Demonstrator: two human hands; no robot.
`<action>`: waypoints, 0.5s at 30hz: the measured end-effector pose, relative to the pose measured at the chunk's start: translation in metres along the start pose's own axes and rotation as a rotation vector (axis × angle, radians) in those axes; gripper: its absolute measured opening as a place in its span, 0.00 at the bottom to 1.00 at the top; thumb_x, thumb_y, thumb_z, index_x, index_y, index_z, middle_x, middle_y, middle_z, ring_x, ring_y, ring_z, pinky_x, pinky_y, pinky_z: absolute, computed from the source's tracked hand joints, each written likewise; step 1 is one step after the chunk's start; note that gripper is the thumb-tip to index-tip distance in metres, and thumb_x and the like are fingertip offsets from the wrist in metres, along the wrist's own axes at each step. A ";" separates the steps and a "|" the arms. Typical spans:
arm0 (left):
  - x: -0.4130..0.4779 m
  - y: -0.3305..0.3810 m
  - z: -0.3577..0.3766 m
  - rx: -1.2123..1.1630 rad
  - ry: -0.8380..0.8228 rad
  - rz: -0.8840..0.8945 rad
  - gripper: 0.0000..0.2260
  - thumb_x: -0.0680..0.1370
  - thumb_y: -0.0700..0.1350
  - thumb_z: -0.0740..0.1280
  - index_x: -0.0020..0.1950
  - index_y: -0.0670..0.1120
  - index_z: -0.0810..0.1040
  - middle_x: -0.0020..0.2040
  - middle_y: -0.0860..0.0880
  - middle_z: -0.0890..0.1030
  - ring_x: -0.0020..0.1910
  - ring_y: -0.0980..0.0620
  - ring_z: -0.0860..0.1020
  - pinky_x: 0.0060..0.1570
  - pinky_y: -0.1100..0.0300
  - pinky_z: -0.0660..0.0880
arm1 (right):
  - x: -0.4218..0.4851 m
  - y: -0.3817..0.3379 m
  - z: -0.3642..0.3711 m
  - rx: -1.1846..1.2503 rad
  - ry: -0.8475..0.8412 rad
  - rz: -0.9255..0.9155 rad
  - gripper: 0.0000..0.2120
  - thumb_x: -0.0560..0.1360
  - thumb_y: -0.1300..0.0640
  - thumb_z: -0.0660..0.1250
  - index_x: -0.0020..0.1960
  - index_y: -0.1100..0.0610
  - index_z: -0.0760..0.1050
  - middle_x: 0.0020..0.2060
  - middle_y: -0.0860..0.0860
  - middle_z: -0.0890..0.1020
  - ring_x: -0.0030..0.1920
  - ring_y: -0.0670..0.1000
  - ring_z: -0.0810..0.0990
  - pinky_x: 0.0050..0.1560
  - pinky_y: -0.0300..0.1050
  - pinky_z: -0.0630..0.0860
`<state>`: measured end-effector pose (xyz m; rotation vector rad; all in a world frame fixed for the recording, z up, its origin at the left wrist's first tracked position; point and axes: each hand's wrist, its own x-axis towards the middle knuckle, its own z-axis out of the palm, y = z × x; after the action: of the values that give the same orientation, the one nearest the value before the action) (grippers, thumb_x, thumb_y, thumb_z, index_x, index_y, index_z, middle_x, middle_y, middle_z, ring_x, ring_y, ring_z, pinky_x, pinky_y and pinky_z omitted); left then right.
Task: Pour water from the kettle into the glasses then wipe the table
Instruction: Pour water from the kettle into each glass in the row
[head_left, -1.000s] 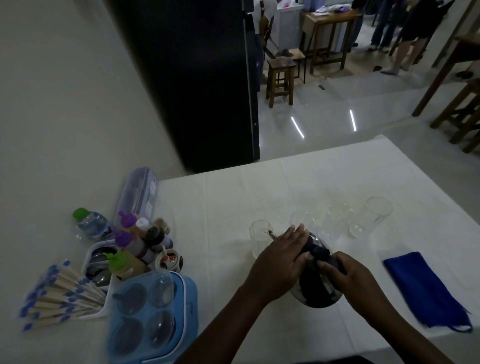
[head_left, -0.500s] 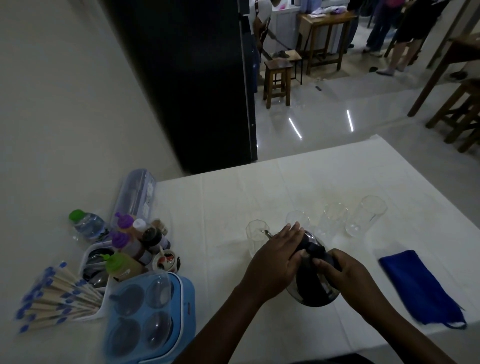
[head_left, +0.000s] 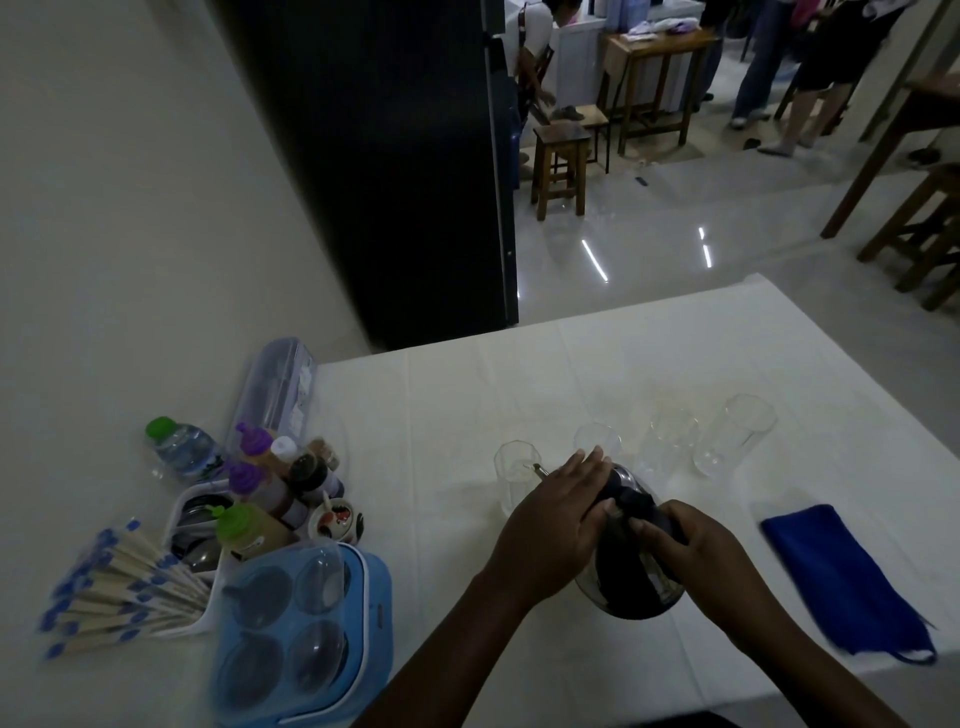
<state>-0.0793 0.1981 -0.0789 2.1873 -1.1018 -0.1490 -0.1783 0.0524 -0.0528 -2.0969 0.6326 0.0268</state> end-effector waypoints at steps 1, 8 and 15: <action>0.000 0.000 0.000 -0.002 0.001 0.001 0.21 0.83 0.49 0.56 0.75 0.48 0.61 0.76 0.52 0.60 0.74 0.61 0.52 0.70 0.67 0.50 | -0.001 0.000 0.000 0.005 -0.004 0.001 0.10 0.74 0.52 0.66 0.40 0.58 0.75 0.34 0.57 0.80 0.36 0.56 0.78 0.37 0.53 0.75; -0.001 0.002 -0.001 -0.014 0.003 -0.005 0.20 0.83 0.49 0.56 0.75 0.47 0.61 0.76 0.51 0.60 0.73 0.63 0.51 0.70 0.67 0.50 | -0.002 -0.003 -0.002 -0.014 -0.021 -0.009 0.10 0.75 0.52 0.65 0.37 0.55 0.73 0.31 0.52 0.77 0.32 0.49 0.74 0.33 0.42 0.68; -0.002 0.003 -0.001 -0.026 0.004 -0.021 0.21 0.83 0.49 0.55 0.75 0.48 0.61 0.76 0.52 0.60 0.73 0.64 0.51 0.70 0.67 0.50 | -0.002 -0.004 -0.002 -0.016 -0.018 -0.005 0.11 0.75 0.52 0.66 0.39 0.58 0.74 0.32 0.54 0.78 0.33 0.52 0.75 0.34 0.46 0.70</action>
<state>-0.0824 0.1988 -0.0770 2.1757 -1.0692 -0.1669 -0.1784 0.0535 -0.0482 -2.1109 0.6188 0.0476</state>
